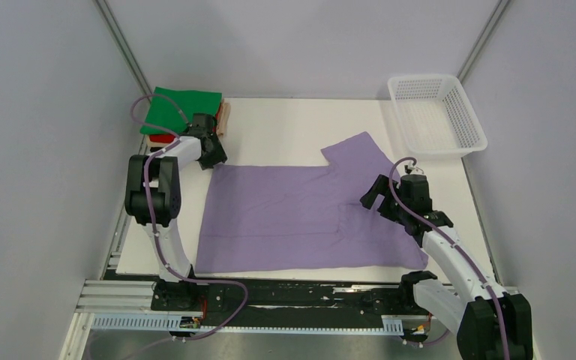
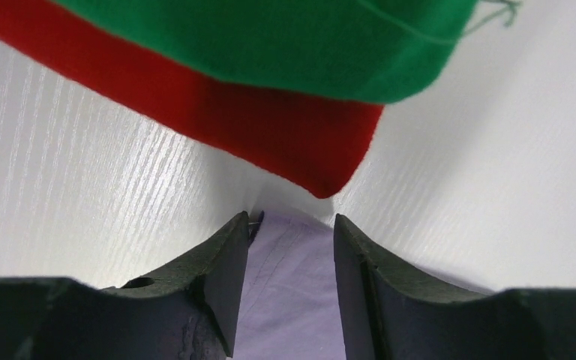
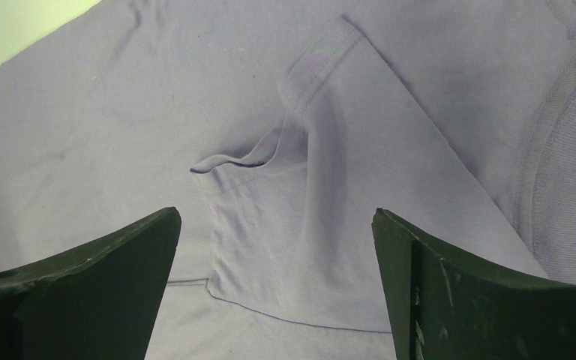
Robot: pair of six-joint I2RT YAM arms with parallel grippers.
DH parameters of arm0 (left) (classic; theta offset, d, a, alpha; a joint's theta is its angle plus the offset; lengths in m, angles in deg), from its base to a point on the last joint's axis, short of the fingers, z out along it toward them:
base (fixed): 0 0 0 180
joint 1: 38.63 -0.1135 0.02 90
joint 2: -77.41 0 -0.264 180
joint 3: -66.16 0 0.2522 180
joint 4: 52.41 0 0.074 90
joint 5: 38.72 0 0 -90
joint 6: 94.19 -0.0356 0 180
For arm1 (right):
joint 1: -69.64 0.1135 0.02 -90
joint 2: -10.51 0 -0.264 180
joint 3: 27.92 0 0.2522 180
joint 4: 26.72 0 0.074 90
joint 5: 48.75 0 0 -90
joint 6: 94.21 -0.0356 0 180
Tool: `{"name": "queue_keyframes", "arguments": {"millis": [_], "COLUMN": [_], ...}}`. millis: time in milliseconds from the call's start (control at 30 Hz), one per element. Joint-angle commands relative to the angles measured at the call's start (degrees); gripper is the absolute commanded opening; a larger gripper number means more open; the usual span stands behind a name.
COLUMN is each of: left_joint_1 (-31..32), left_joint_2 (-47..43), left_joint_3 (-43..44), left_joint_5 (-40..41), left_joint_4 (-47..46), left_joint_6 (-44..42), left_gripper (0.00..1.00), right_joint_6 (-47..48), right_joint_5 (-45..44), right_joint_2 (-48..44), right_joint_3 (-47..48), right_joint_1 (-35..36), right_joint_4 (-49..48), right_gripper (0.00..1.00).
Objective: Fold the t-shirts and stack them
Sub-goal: Grab the side of the flattened tshirt furthest away from the robot with both arms
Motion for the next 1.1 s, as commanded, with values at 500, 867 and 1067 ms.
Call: {"name": "queue_keyframes", "arguments": {"millis": [500, 867, 1067], "left_joint_1": [4.6, 4.6, 4.6], "left_joint_2": [3.3, 4.5, 6.3], "left_joint_3": [4.7, 8.1, 9.7], "left_joint_5": [11.7, 13.5, 13.7], "left_joint_4": [11.6, 12.5, 13.3], "left_joint_6": [-1.1, -1.7, -1.7], "left_gripper": [0.36, 0.35, 0.35], "right_joint_6": [1.0, 1.5, 1.5], "right_joint_5": [-0.8, -1.5, -2.0], "right_joint_2": [-0.8, 0.9, 1.0], "right_joint_3": [0.6, 1.7, 1.8], "right_joint_1": [-0.2, -0.2, -0.2], "right_joint_4": [-2.1, -1.8, -1.7], "right_gripper": [1.0, 1.0, 1.0]}}
